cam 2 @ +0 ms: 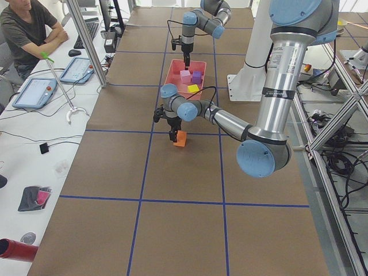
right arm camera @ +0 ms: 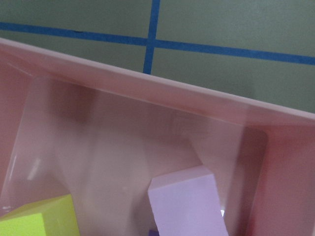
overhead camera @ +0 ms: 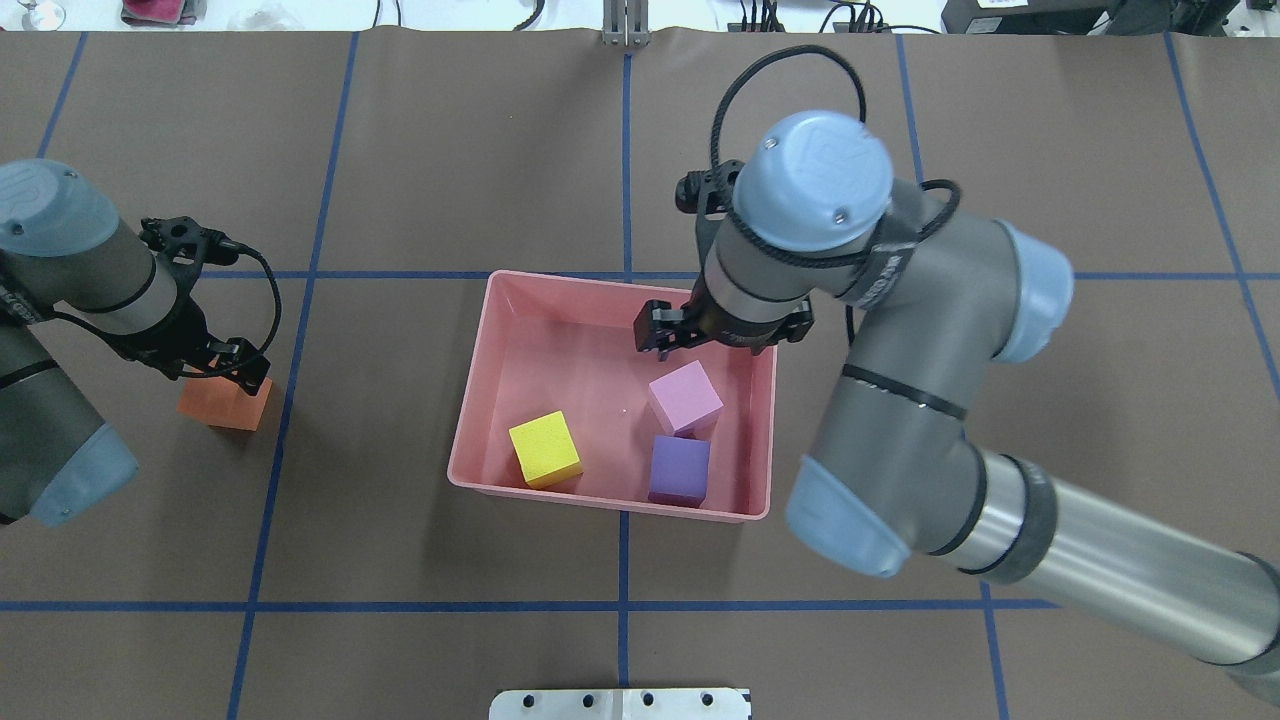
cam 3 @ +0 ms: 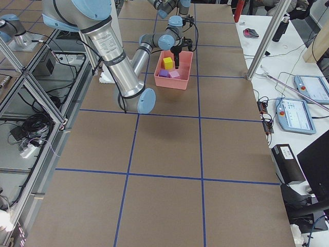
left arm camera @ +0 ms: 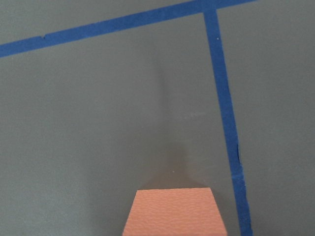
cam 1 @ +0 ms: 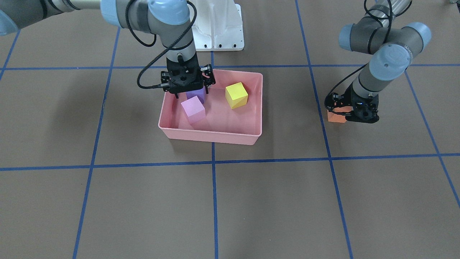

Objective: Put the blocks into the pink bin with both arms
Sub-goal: 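Release the light pink cube in the bin while the left gripper grasps the orange cube, then carry the orange cube into the bin with the left gripper and open it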

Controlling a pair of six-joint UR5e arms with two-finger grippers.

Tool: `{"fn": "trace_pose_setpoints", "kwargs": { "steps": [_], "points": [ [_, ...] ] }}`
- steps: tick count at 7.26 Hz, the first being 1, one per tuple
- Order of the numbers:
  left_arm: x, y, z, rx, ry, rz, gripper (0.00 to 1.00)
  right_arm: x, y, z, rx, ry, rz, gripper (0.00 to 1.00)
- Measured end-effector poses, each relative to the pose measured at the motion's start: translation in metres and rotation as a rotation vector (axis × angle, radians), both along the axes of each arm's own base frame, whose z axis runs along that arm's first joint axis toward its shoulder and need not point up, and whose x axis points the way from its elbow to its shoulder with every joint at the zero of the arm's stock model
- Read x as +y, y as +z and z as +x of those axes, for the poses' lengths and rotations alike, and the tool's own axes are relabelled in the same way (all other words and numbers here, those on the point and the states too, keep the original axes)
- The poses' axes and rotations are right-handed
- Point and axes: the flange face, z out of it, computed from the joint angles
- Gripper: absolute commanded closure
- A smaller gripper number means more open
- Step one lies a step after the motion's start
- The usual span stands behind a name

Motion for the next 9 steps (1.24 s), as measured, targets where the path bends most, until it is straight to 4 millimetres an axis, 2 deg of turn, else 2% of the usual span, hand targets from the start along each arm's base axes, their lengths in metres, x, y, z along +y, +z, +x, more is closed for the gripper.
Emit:
{"fn": "trace_pose_setpoints", "kwargs": {
  "steps": [1,2,3,4,5,6,7,9],
  "points": [
    [0.0,0.001,0.001,-0.001,0.001,-0.003,0.76,-0.012,0.01,0.042,-0.023,0.02,-0.019,0.0],
    [0.0,0.001,0.002,-0.001,0.003,-0.003,1.0,-0.026,0.023,0.078,-0.032,0.031,-0.028,0.0],
    [0.0,0.0,0.003,0.007,0.008,-0.007,1.0,-0.037,0.04,0.105,-0.024,0.028,-0.017,0.0],
    [0.003,-0.006,0.005,0.033,0.026,-0.023,1.0,-0.039,0.06,0.123,-0.006,0.011,0.002,0.0],
    [0.006,-0.019,0.006,0.076,0.047,-0.04,1.0,-0.04,0.082,0.135,0.019,-0.013,0.023,0.0],
    [0.006,-0.045,0.005,0.12,0.057,-0.044,1.0,-0.042,0.103,0.147,0.046,-0.034,0.043,0.0],
    [0.0,-0.09,0.005,0.154,0.05,-0.042,1.0,-0.045,0.125,0.161,0.074,-0.057,0.064,0.0],
    [-0.016,-0.208,0.015,0.209,-0.022,-0.063,1.0,-0.049,0.155,0.182,0.113,-0.079,0.083,0.0]
  ]
}}
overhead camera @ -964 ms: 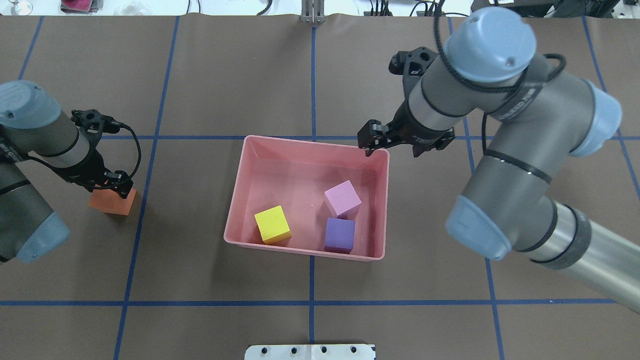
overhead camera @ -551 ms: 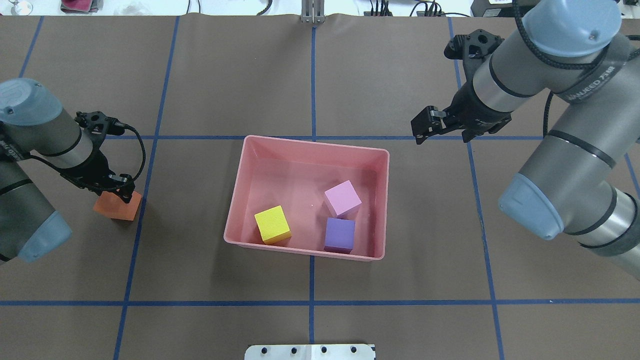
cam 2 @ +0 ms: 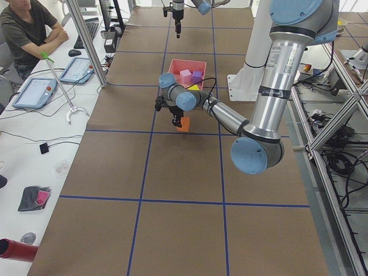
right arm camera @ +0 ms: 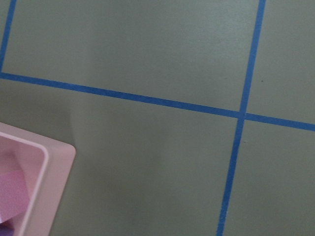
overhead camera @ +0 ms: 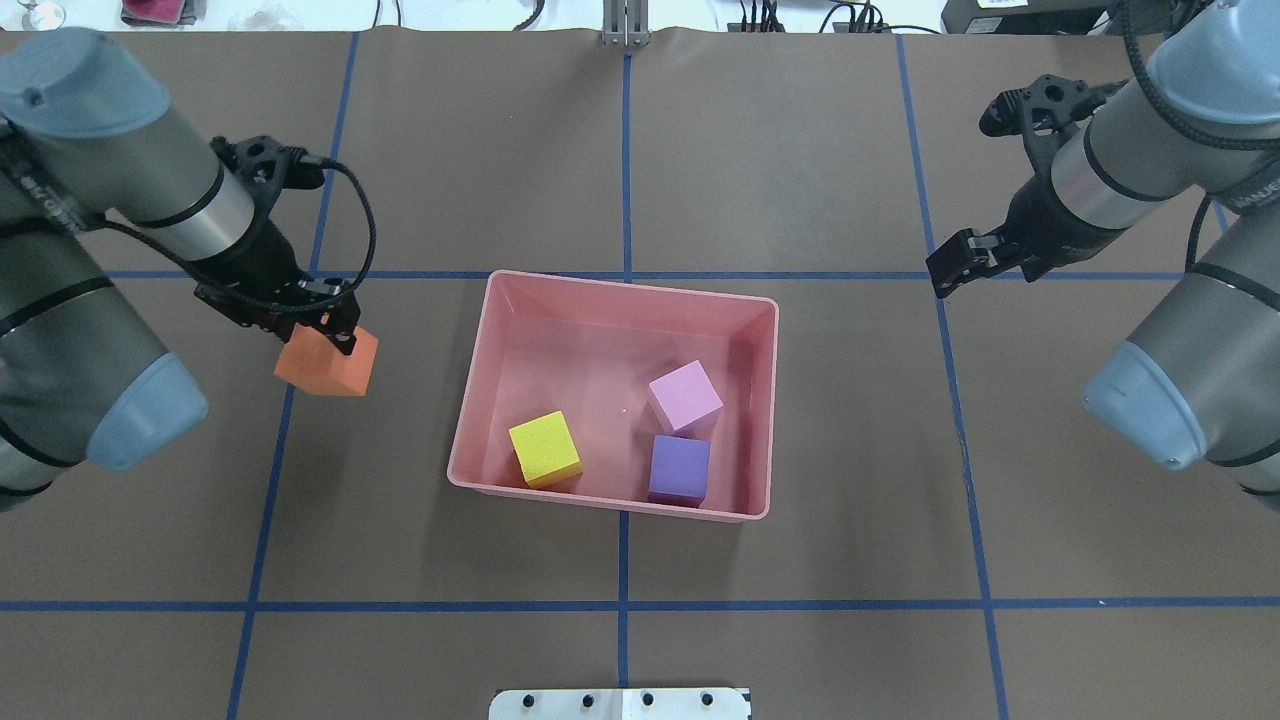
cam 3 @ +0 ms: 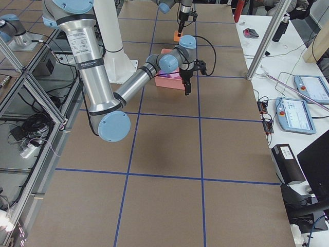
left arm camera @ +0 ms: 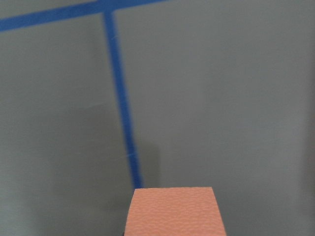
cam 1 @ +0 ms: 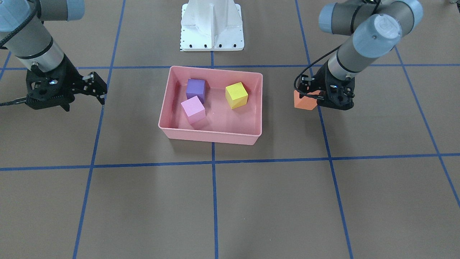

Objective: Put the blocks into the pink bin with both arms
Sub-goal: 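Carry the orange cube into the bin with the left gripper and open it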

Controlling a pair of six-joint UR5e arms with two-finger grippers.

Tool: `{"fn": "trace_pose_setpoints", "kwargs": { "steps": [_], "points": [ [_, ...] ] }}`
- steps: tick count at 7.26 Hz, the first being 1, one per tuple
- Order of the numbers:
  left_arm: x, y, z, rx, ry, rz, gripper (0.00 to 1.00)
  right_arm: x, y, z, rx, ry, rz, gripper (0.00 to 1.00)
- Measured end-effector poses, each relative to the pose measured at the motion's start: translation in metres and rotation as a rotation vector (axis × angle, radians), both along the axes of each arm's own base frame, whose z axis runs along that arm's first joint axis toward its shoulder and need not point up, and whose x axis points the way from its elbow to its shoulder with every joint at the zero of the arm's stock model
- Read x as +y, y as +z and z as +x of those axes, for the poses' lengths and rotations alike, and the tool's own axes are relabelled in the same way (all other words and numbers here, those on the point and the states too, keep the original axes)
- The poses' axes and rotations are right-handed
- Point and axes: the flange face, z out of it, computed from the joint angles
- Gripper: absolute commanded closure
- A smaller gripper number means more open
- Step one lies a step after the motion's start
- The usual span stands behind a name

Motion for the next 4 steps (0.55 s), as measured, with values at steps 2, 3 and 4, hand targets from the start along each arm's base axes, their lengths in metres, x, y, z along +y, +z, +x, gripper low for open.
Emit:
{"fn": "trace_pose_setpoints", "kwargs": {
  "steps": [2,3,4],
  "points": [
    [-0.034,-0.094,0.034,0.031,-0.078,-0.06,1.0,-0.002,0.009,0.009,0.012,-0.003,0.007,0.0],
    [-0.05,-0.119,0.064,0.02,-0.092,-0.086,1.0,-0.003,0.01,0.011,0.014,-0.003,0.009,0.0],
    [-0.051,-0.128,0.1,0.003,-0.1,-0.092,1.0,-0.004,0.01,0.012,0.014,-0.001,0.008,0.0]
  ]
}}
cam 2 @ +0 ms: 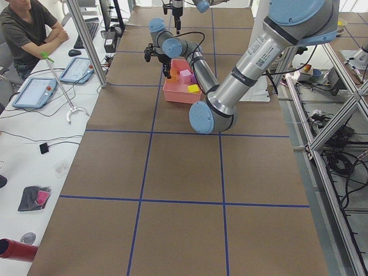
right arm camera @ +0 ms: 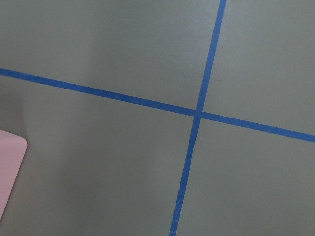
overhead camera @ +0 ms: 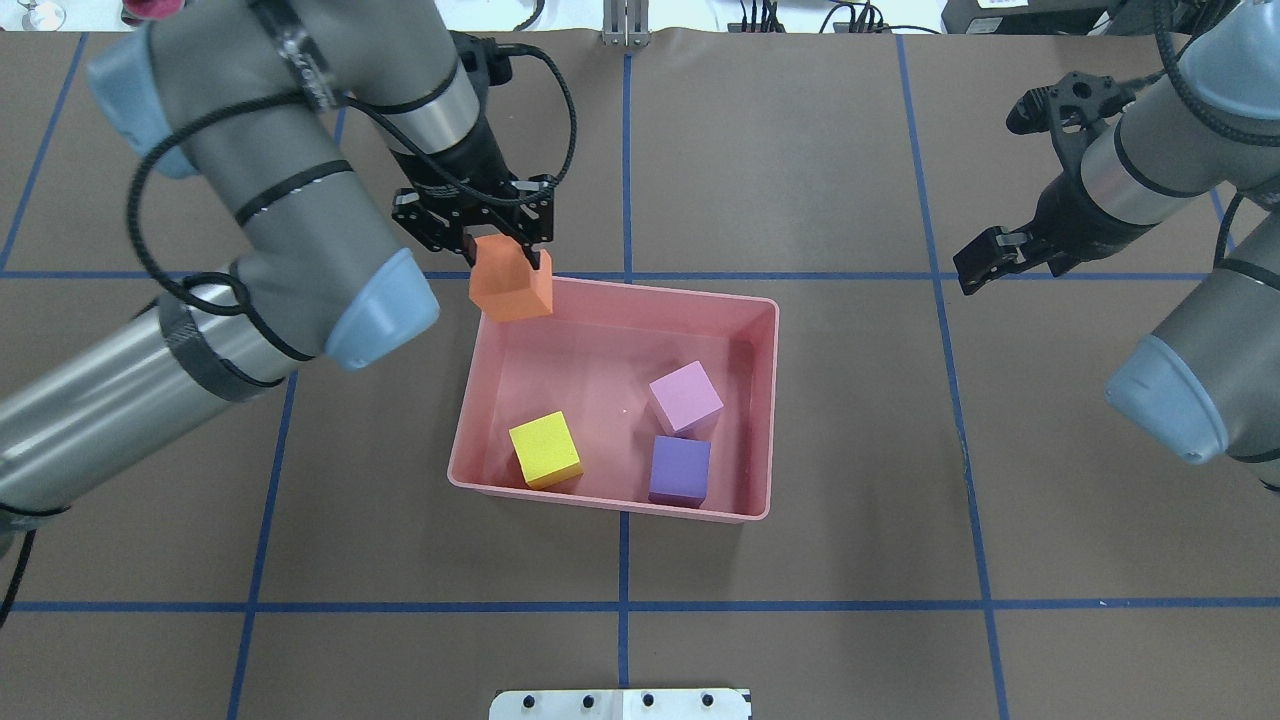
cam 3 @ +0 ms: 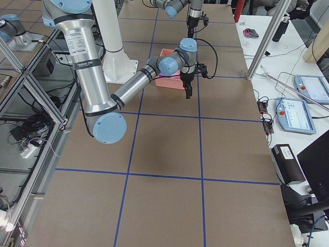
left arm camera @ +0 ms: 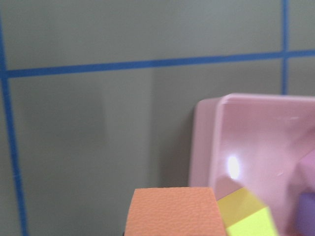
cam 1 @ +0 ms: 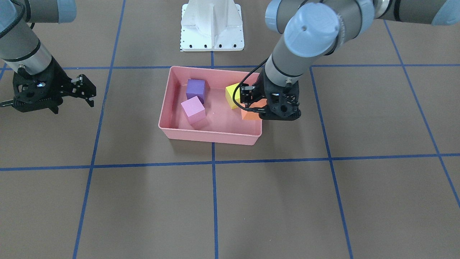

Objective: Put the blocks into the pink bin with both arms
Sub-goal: 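Carry the orange cube into the bin with the left gripper and open it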

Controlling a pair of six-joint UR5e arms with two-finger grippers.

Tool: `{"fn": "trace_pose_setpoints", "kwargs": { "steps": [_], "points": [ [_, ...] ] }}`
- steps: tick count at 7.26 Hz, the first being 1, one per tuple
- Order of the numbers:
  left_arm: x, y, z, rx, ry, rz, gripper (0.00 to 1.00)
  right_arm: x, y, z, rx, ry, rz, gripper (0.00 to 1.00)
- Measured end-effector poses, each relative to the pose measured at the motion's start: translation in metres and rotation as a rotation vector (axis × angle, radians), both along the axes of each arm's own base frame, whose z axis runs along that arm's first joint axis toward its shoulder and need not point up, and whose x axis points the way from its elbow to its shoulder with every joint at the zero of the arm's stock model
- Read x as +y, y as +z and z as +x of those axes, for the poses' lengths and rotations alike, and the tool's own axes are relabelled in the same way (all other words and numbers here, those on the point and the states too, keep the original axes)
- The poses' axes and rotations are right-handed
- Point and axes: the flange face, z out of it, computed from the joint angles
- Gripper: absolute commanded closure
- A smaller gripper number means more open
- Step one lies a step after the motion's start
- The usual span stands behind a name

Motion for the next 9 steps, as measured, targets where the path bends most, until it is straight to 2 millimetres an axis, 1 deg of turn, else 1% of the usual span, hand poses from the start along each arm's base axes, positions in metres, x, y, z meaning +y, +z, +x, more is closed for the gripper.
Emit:
{"fn": "trace_pose_setpoints", "kwargs": {
  "steps": [1,2,3,4,5,6,7,9],
  "points": [
    [0.005,0.001,0.032,-0.006,-0.01,-0.004,1.0,-0.001,0.0,0.001,0.001,0.001,-0.001,0.0],
    [0.014,0.005,0.057,-0.009,-0.014,-0.011,1.0,-0.001,0.0,0.001,0.001,0.001,-0.001,0.0],
    [0.023,0.008,0.075,-0.019,-0.012,-0.009,0.96,-0.001,0.0,0.001,0.001,0.002,-0.001,0.0],
    [0.031,0.012,0.09,-0.032,-0.006,-0.006,0.85,-0.001,0.0,0.001,0.001,0.002,-0.002,0.0],
    [0.035,0.015,0.101,-0.045,-0.002,-0.005,0.76,-0.001,0.001,0.001,0.001,0.003,-0.003,0.0],
    [0.038,0.017,0.109,-0.053,0.003,-0.008,0.45,-0.001,0.002,0.001,0.002,0.003,-0.004,0.0],
    [0.04,0.02,0.114,-0.059,0.008,-0.011,0.01,-0.001,0.002,0.001,0.002,0.003,-0.006,0.0],
    [0.042,0.02,0.116,-0.059,0.011,-0.011,0.01,-0.001,0.002,0.001,0.002,0.004,-0.007,0.0]
  ]
}}
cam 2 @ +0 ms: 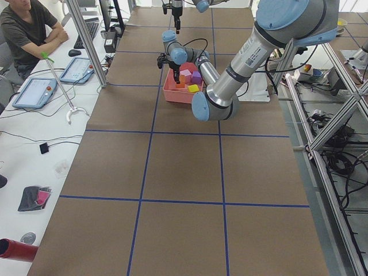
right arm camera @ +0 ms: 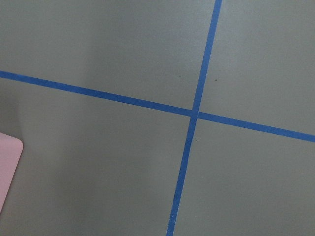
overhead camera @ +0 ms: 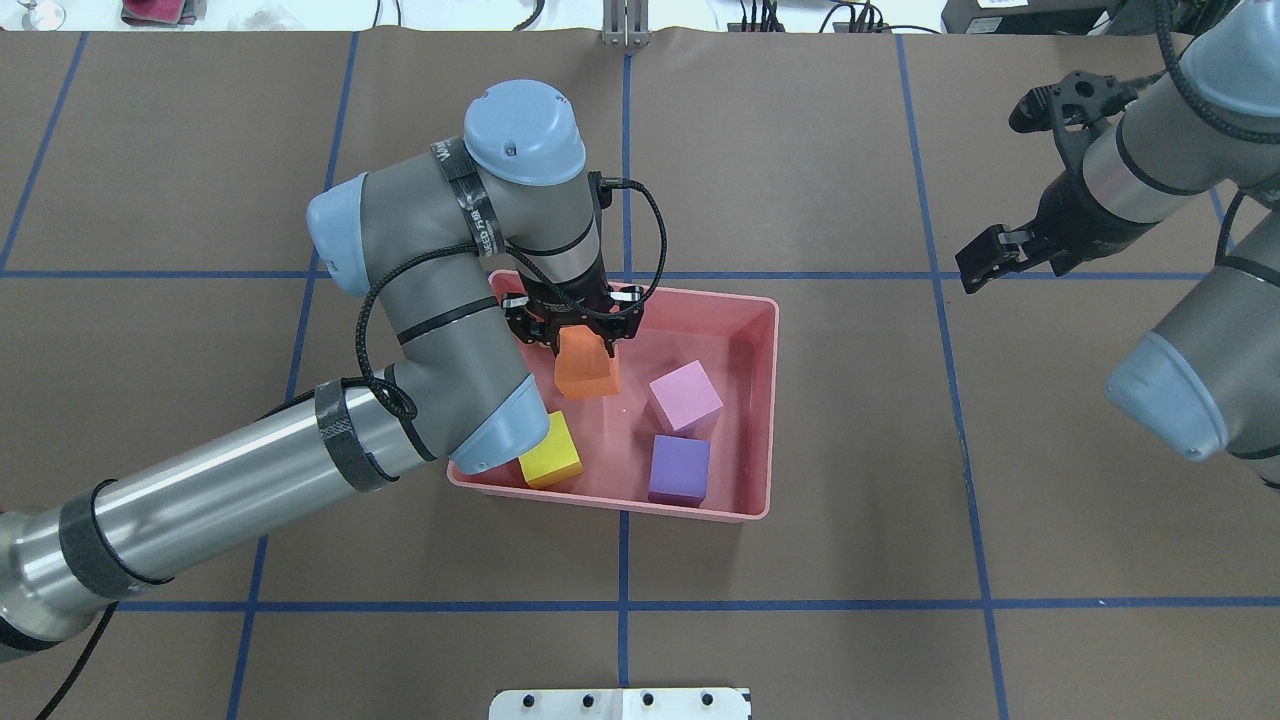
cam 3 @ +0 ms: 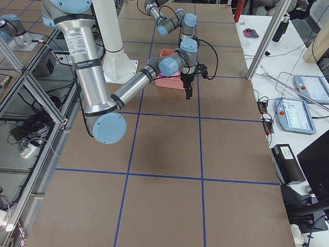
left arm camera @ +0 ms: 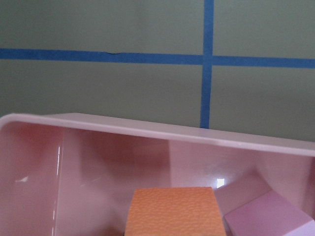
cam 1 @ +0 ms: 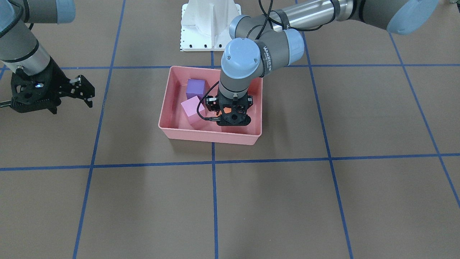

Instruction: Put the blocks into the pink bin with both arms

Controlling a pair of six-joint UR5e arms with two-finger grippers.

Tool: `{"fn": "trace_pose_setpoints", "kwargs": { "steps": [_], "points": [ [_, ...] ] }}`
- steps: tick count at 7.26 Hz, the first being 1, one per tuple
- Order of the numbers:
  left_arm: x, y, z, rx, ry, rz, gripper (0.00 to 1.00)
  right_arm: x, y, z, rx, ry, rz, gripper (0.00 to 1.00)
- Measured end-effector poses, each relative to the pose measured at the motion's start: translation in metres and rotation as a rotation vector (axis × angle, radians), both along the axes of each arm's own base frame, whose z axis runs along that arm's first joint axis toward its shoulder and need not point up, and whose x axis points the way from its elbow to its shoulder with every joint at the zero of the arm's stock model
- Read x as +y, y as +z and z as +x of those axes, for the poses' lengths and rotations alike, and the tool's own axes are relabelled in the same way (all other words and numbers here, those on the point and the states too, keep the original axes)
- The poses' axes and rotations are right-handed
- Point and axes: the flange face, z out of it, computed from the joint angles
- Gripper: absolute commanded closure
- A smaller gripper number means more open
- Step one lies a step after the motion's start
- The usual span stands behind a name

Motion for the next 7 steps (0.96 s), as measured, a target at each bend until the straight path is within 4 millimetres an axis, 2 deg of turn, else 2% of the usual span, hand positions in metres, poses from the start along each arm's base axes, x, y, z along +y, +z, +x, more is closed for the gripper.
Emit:
{"fn": "trace_pose_setpoints", "kwargs": {
  "steps": [2,3,4,5,6,7],
  "points": [
    [0.003,-0.014,-0.013,0.027,-0.014,0.011,0.0,-0.002,0.001,0.005,-0.012,0.001,-0.015,0.0],
    [0.003,-0.023,-0.031,0.047,-0.036,0.014,0.0,-0.004,0.003,0.013,-0.028,0.004,-0.034,0.0],
    [0.002,-0.022,-0.064,0.062,-0.063,0.017,0.0,-0.008,0.007,0.026,-0.043,0.017,-0.054,0.0],
    [0.001,-0.005,-0.112,0.074,-0.085,0.026,0.0,-0.012,0.016,0.049,-0.051,0.049,-0.078,0.0],
    [-0.001,0.027,-0.174,0.085,-0.088,0.054,0.0,-0.017,0.031,0.081,-0.054,0.091,-0.105,0.0],
    [-0.004,0.07,-0.241,0.086,-0.073,0.095,0.0,-0.021,0.054,0.119,-0.054,0.113,-0.121,0.0]
  ]
}}
